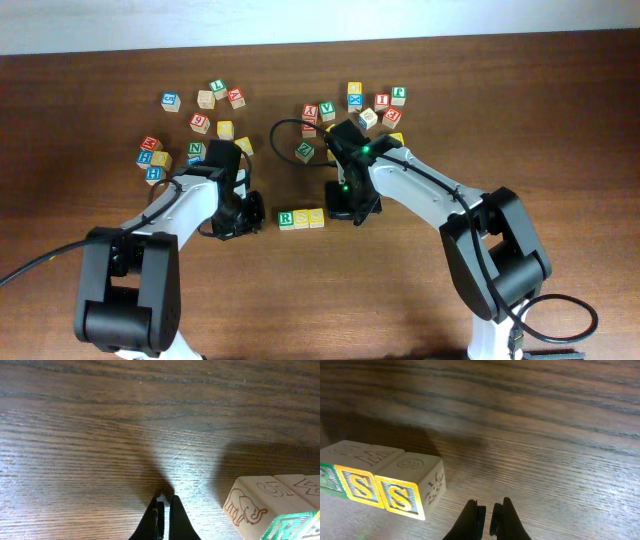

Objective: Spell out RSS

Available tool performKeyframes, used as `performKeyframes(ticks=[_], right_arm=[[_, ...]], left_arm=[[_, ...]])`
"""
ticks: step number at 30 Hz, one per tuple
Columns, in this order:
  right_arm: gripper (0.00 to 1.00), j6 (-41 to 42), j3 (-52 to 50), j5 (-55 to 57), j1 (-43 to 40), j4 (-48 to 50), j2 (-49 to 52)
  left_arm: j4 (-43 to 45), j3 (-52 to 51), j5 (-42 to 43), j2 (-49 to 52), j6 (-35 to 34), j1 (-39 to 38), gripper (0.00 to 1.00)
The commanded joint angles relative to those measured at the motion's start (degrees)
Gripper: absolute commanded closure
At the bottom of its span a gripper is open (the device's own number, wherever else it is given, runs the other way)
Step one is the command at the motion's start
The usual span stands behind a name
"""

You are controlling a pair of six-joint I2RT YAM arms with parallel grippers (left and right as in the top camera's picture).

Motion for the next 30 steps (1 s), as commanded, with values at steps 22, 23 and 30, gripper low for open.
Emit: performKeyframes(ticks=[22,23,30], right_arm=[[0.96,2.2,0.6,-2.7,2.4,2.6,3.6],[0.96,2.2,0.6,-2.8,2.4,2.6,3.6],[0.96,2.7,0.6,-4.5,2.4,3.8,3.6]], left_arm=[[2.1,-0.6,4.4,1.2,-0.6,-0.4,1.00],[2.1,-0.6,4.4,1.2,-0.6,-0.4,1.00],[2.1,-0.6,5.3,1.2,-0.6,-0.4,1.00]])
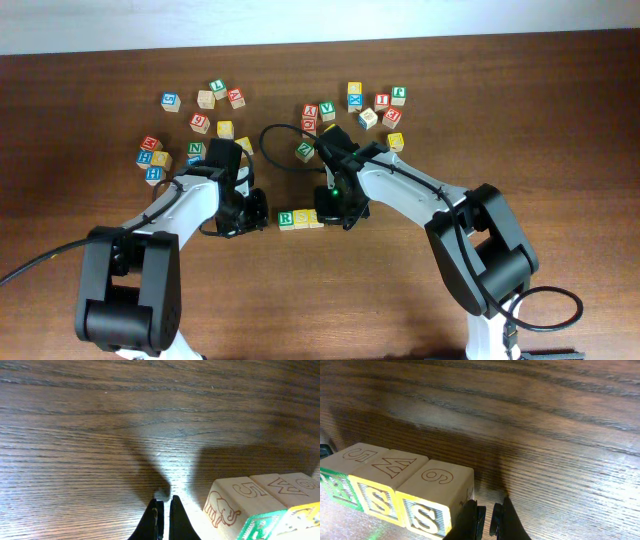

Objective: Spell out RSS

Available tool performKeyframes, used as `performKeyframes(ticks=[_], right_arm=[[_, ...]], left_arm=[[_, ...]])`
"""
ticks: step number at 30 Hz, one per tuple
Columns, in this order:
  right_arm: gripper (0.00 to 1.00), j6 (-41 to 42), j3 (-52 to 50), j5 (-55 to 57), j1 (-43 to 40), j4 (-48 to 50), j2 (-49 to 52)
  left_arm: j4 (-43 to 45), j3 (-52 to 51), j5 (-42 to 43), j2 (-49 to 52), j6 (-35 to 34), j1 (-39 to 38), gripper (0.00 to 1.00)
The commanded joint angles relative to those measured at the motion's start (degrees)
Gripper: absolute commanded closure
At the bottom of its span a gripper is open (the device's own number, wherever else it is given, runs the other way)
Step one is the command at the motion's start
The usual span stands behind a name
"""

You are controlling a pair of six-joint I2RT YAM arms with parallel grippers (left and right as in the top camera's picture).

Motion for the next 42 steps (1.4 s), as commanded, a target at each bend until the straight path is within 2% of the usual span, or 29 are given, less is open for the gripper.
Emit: performKeyframes(ticks=[1,11,24,42], right_arm=[[0.96,0.5,0.6,-1.4,0.3,0.3,0.9],[0.96,0.5,0.6,-2.6,0.3,0.6,0.9],[0.96,0.7,0.6,-4.0,0.3,1.0,0.9],[0.96,0.6,0.7,-4.2,0.1,1.9,0.9]], left_arm=[[0.2,-0.6,1.9,1.1,-0.6,-0.3,1.00],[1.2,-0.6,3.8,1.1,-0.5,-0.3,1.00],[2.7,-0.6,3.6,1.1,-0.6,-3.7,1.00],[2.9,-0.6,2.0,1.1,-0.5,-3.7,1.00]])
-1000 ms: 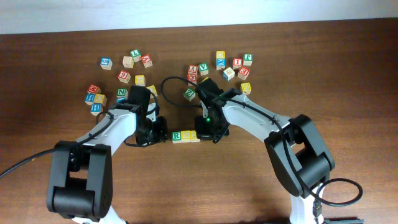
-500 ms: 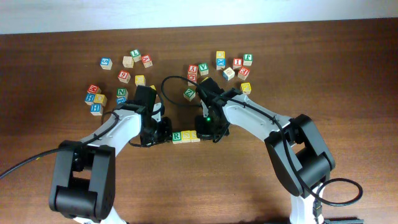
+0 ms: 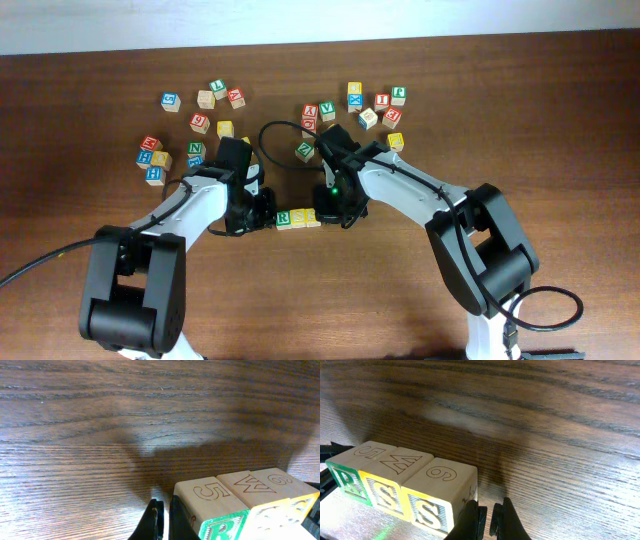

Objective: Spell out RSS

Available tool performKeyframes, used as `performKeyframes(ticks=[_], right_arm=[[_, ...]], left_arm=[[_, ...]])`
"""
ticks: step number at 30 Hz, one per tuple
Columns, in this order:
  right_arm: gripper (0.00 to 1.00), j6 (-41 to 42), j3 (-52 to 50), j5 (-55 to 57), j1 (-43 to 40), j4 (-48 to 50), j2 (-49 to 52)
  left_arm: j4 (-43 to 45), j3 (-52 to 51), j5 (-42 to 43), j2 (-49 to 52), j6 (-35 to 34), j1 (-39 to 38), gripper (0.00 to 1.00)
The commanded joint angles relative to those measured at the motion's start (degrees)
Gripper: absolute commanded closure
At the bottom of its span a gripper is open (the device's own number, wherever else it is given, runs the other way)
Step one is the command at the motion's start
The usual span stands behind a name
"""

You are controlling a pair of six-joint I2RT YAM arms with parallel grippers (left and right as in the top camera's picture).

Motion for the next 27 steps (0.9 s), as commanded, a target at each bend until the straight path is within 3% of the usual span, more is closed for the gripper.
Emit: performKeyframes(ticks=[1,12,19,23,25,27], right_arm=[[0.96,0.4,0.8,-1.1,0.2,0.2,0.9],[0.96,0.4,5.6,4.9,-0.5,-9.1,0.9],[0.96,0.4,5.7,6.8,-0.5,-11.1,-0.8],[0.96,0.2,5.7,7.6,-0.2,-14.3,-3.4],[0.96,0.2,5.7,7.5,1.2,-16.0,-3.4],[0.96,0.2,5.3,7.5,3.0,-16.1,-3.4]], left_arm=[[0.3,-0.6,1.0,1.1,-0.5,-0.8,1.00],[-0.4,-0.3,-1.4,1.1,-0.5,-0.5,1.00],[-7.1,4.1,-7.2,1.1,-0.5,2.2,0.92],[-11.5,7.7,-10.4,0.9,-0.6,4.6,0.72],[-11.5,8.3,-10.4,0.8,-0.6,5.9,0.45],[-11.6,8.3,-10.4,0.8,-0.6,7.1,0.33]])
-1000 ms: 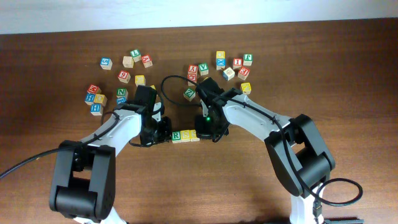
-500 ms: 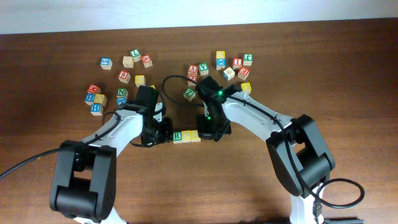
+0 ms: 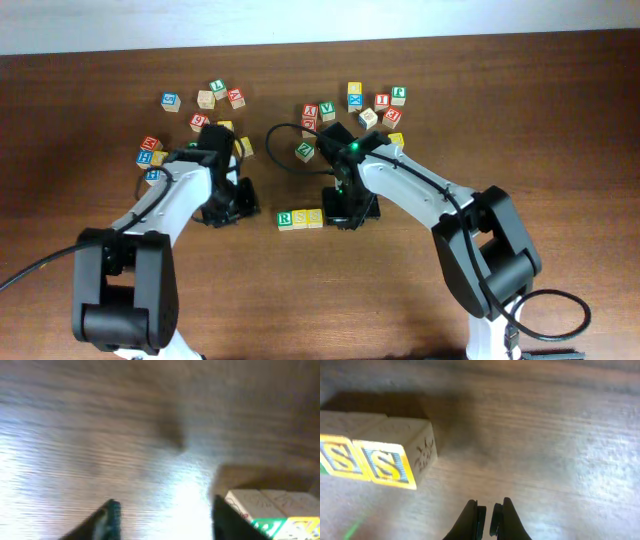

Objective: Spell out RSS

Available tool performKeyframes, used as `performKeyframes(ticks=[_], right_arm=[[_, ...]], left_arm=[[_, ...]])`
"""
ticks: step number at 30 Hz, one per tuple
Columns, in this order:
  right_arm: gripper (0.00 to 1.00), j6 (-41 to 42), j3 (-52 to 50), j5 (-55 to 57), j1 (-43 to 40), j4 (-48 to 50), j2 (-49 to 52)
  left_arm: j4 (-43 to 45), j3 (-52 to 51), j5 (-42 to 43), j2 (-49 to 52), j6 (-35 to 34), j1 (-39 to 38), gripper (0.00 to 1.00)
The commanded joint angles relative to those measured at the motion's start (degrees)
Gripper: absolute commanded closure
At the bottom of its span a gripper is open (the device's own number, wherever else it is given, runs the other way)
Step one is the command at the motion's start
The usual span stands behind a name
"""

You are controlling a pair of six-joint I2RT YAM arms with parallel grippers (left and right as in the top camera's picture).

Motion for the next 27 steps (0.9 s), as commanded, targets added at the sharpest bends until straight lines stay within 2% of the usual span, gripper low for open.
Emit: performKeyframes(ticks=[1,2,5,7,10,27], right_arm=[[0.96,0.2,0.7,1.0,3.6,-0.2,-2.4],[0.96,0.8,0.7,1.6,4.8,0.3,-2.3],[0.96,4.9,0.7,5.6,6.3,0.9,-2.2],[0.96,5.4,0.6,6.1,6.5,1.2,-1.9],[0.96,5.4,0.6,6.0,6.5,2.0,-1.2],[0.96,5.9,0.6,3.9,7.7,5.5,-0.7]], left_arm=[[-0.3,1.0,-1.7,0.7,-0.1,2.3,0.22],[-0.3,1.0,-1.7,0.7,-0.1,2.7,0.18],[-1.0,1.0,-4.2,0.7,-1.1,3.9,0.18],[-3.0,0.9,-8.7,0.7,-4.9,5.3,0.18],[-4.2,0.9,-9.1,0.7,-5.0,7.0,0.06],[-4.4,0.7,-10.1,0.7,-5.0,8.0,0.05]])
